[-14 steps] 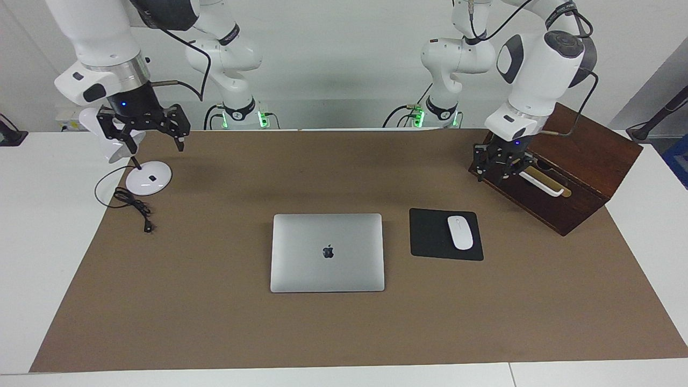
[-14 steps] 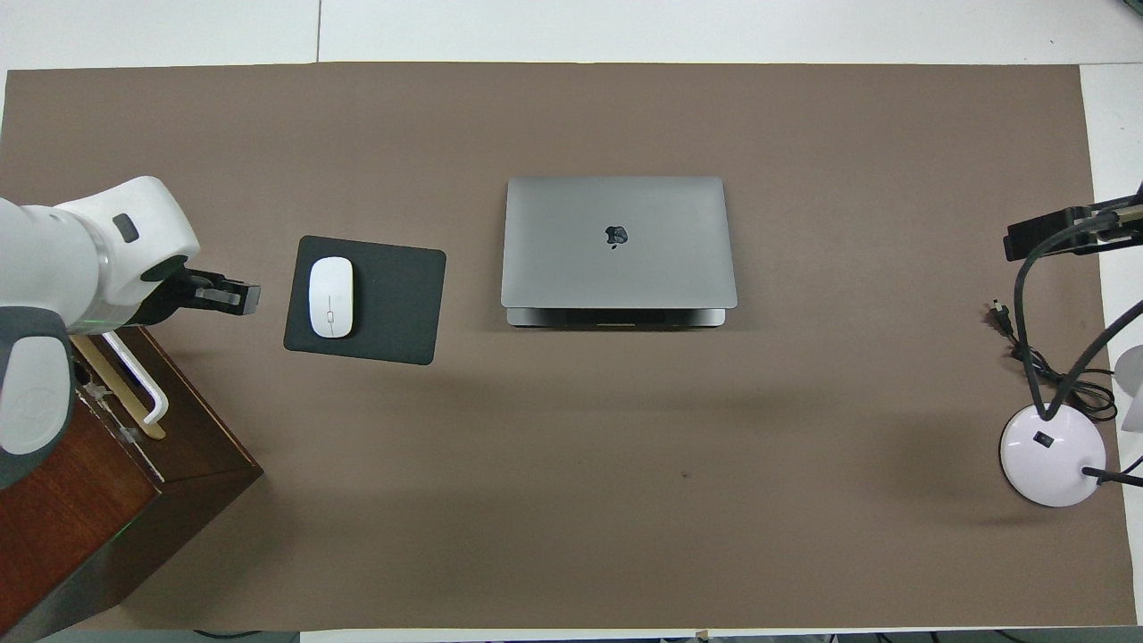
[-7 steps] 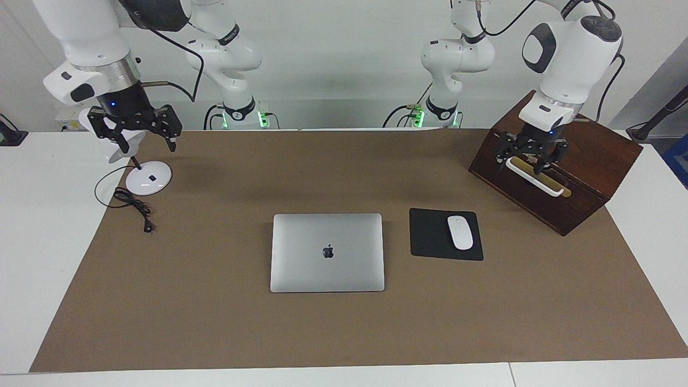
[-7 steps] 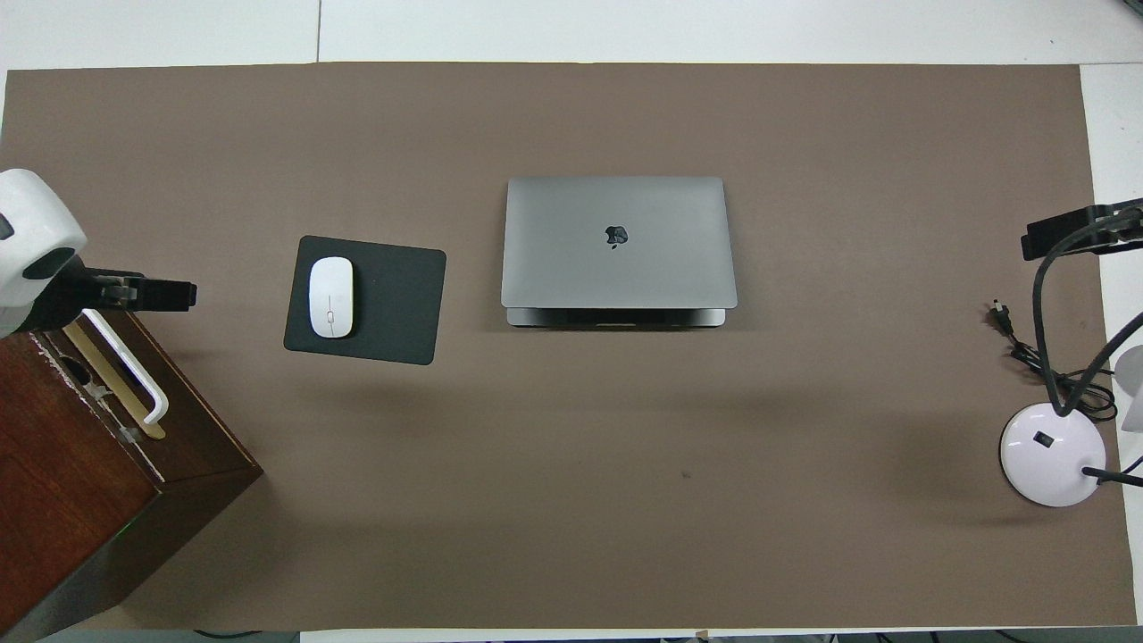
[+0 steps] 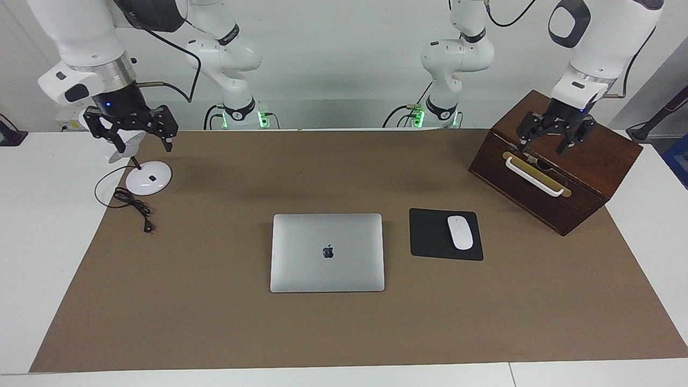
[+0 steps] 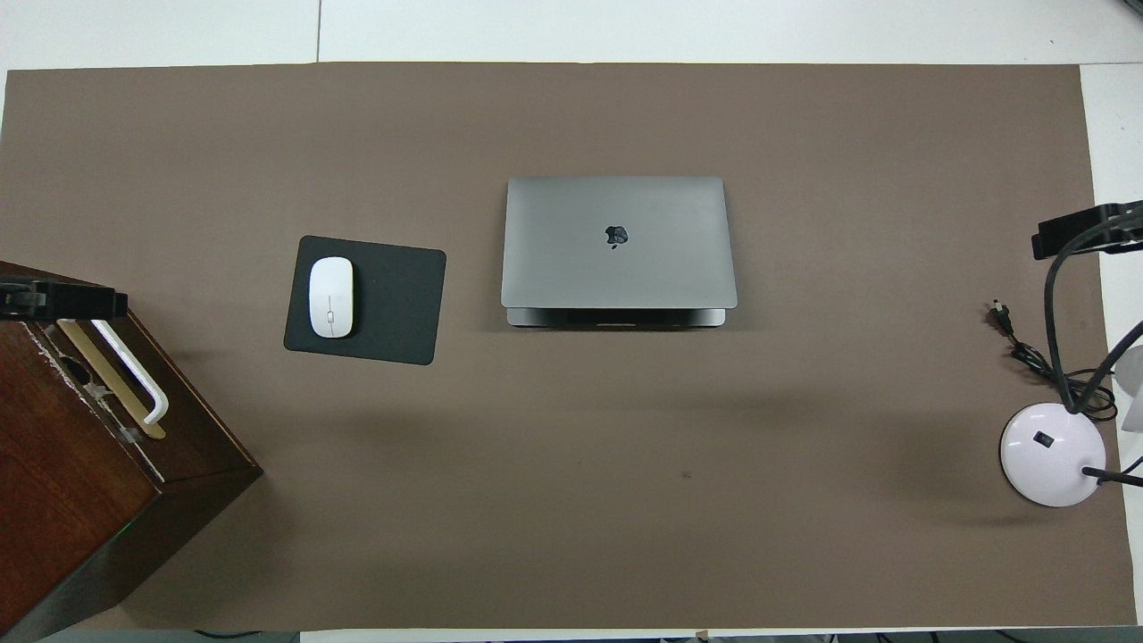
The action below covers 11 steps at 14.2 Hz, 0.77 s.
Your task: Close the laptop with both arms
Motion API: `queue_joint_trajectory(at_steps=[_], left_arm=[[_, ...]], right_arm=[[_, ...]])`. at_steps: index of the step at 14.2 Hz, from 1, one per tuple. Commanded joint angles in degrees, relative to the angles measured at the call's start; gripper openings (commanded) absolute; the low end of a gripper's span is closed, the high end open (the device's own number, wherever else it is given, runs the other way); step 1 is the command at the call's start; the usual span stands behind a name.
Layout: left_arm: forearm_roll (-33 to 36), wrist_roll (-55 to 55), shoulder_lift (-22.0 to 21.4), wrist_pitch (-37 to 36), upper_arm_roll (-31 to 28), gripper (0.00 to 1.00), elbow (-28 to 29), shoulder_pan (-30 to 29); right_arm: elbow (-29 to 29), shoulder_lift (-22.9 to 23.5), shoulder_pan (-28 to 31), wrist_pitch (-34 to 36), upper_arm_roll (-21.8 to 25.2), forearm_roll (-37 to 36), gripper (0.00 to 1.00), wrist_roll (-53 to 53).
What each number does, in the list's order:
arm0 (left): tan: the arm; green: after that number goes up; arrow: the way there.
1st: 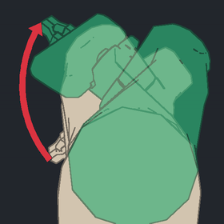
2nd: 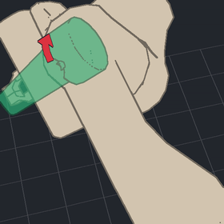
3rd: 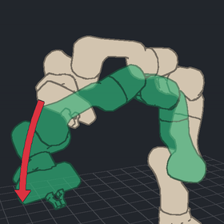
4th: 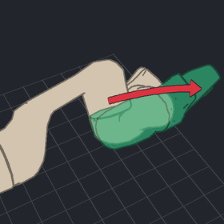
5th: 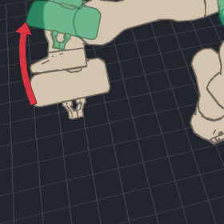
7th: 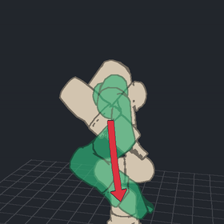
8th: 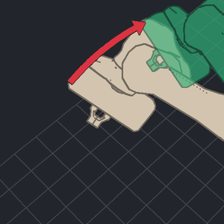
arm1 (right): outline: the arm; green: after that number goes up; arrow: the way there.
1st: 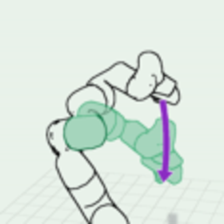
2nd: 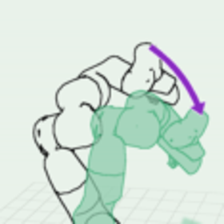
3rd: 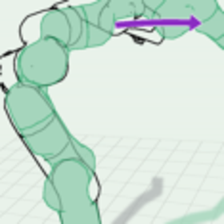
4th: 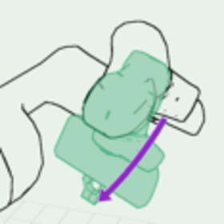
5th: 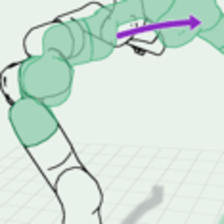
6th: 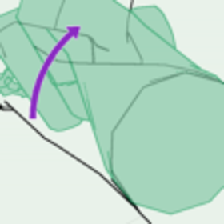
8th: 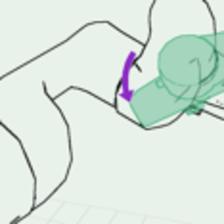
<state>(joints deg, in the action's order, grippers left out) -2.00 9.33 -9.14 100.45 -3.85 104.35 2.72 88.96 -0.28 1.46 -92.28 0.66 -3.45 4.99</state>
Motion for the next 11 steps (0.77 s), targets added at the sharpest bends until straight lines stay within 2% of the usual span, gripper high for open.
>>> queue_joint_trajectory(at_steps=[1, 3, 11], left_arm=[[0.7, -0.6, 4.6, -5.3, -0.1, 1.00, -5.7, 0.4], [0.9, -3.8, 5.0, -6.0, 0.0, 1.00, -5.7, 0.9], [0.9, -5.1, 5.8, -13.3, -0.3, 1.00, -5.2, 1.8]], right_arm=[[0.9, -0.5, 1.2, 0.0, -0.5, 1.0, 1.00, 1.1], [1.0, -0.4, 1.2, 0.0, -0.2, 1.0, 1.00, 1.1], [1.1, -0.4, 1.0, 0.3, 0.0, 1.0, 1.00, 1.0]])
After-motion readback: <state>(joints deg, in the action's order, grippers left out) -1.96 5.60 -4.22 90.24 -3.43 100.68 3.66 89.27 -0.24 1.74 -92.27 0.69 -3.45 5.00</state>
